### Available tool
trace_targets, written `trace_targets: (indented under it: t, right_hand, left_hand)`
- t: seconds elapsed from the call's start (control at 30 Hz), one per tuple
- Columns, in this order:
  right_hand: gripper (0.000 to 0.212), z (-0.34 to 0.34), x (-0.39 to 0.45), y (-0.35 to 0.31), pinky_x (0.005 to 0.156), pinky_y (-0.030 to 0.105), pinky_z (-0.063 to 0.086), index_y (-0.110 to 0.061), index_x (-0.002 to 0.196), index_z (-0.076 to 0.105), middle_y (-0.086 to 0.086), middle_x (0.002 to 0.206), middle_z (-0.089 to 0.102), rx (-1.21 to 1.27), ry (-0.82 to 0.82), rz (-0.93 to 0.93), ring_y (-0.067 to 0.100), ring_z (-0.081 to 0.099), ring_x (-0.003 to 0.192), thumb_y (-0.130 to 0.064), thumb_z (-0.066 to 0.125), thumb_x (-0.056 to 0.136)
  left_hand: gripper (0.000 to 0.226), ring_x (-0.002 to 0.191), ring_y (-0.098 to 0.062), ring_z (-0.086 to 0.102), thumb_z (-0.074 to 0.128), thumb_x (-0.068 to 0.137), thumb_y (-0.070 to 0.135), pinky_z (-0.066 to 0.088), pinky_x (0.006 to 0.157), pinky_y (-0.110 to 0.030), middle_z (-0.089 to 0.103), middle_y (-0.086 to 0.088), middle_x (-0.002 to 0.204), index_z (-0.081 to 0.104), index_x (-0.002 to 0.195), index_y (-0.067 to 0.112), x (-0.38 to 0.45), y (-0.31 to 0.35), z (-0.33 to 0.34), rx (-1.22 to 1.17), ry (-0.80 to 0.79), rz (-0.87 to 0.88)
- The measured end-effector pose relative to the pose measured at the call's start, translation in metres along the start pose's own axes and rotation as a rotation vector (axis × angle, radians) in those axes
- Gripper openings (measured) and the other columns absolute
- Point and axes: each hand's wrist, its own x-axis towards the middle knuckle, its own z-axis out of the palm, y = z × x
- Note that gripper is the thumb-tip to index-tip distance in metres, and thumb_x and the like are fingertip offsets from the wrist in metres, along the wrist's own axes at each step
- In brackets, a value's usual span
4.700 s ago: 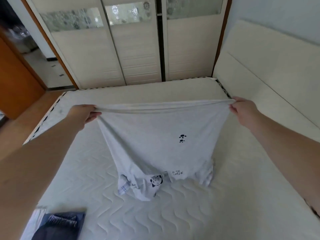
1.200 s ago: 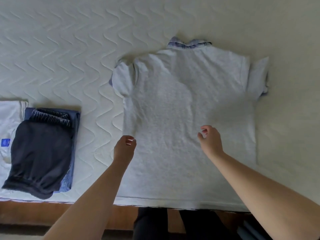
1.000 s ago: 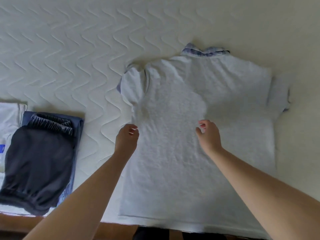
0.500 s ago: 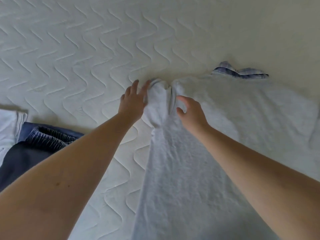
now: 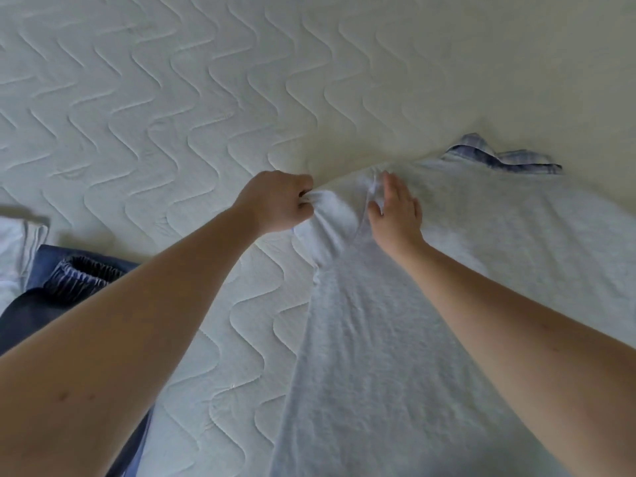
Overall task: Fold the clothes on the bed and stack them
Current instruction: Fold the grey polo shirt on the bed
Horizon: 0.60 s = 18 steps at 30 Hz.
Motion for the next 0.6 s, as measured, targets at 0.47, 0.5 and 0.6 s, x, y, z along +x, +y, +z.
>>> trace_targets:
  t: [0.47,0.5,0.6]
  right_hand:
    - [0.063,0.000,0.002,-0.030,0.119,0.044,0.001,-0.023,0.155,0.013,-0.001,0.162,0.015,-0.148,-0.089,-0.346,0.020,0.006,0.150,-0.031,0.043,0.100]
    - [0.062,0.003,0.001,-0.036,0.119,0.044,0.002,-0.023,0.155,0.015,-0.001,0.162,0.017,-0.143,-0.107,-0.365,0.020,0.007,0.150,-0.032,0.043,0.100]
    - [0.061,0.010,-0.003,-0.045,0.119,0.044,0.002,-0.023,0.154,0.020,-0.001,0.159,0.024,-0.182,-0.105,-0.389,0.020,0.011,0.149,-0.035,0.044,0.099]
  left_hand:
    - [0.016,0.078,-0.023,0.060,0.055,0.088,0.012,0.050,0.067,-0.030,0.066,-0.005,0.089,0.065,0.101,0.010,-0.056,-0.028,0.029,-0.786,-0.011,-0.802]
    - [0.019,0.086,-0.024,0.063,0.055,0.087,0.004,0.053,0.077,-0.031,0.069,-0.009,0.094,0.067,0.101,0.005,-0.053,-0.025,0.029,-0.983,-0.010,-0.823]
    - [0.032,0.084,-0.016,0.064,0.051,0.080,-0.008,0.053,0.082,-0.027,0.070,-0.003,0.089,0.067,0.102,0.008,-0.050,-0.016,0.027,-1.469,0.040,-0.782]
